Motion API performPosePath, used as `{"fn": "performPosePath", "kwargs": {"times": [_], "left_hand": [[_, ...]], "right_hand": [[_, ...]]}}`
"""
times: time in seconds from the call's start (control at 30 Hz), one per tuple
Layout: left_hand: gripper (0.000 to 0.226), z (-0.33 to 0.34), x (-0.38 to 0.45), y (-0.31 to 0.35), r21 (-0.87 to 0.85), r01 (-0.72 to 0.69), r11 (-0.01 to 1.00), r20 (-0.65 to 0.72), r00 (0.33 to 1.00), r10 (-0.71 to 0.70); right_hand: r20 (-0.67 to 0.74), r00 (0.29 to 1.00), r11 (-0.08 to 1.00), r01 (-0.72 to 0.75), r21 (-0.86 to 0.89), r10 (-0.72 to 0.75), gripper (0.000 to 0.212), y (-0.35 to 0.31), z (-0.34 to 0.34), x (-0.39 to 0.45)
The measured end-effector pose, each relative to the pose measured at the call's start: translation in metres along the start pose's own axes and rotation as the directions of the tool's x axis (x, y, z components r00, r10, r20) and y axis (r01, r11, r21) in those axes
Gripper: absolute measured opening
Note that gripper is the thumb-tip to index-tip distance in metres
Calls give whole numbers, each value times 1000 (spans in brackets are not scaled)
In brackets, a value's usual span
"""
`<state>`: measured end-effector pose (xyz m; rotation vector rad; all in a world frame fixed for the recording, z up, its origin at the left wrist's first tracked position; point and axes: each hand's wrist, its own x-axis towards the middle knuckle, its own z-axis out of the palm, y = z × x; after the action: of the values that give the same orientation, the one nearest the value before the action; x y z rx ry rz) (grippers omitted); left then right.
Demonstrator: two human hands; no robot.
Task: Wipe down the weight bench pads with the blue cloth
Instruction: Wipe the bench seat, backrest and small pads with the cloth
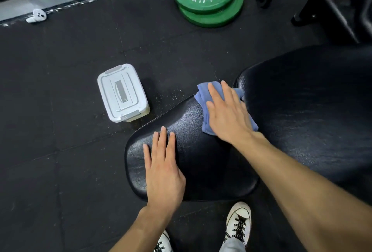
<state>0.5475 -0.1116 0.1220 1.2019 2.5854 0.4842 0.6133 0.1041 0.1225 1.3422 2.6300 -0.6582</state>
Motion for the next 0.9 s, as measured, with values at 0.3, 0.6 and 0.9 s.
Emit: {"fn": "performPosePath", "kwargs": {"times": [0.3,0.6,0.9], "left_hand": [[93,-3,0,6,-16,48,999,14,999,-48],[85,1,4,19,-74,140,987,4,990,-140],[54,25,36,132,-73,-179,981,17,983,181]], "right_hand": [[-24,997,997,67,-33,-68,67,8,-2,-26],[-159,986,992,61,112,-43,52,45,29,-155],[-335,942,929,121,350,3,54,97,-49,-151]]}}
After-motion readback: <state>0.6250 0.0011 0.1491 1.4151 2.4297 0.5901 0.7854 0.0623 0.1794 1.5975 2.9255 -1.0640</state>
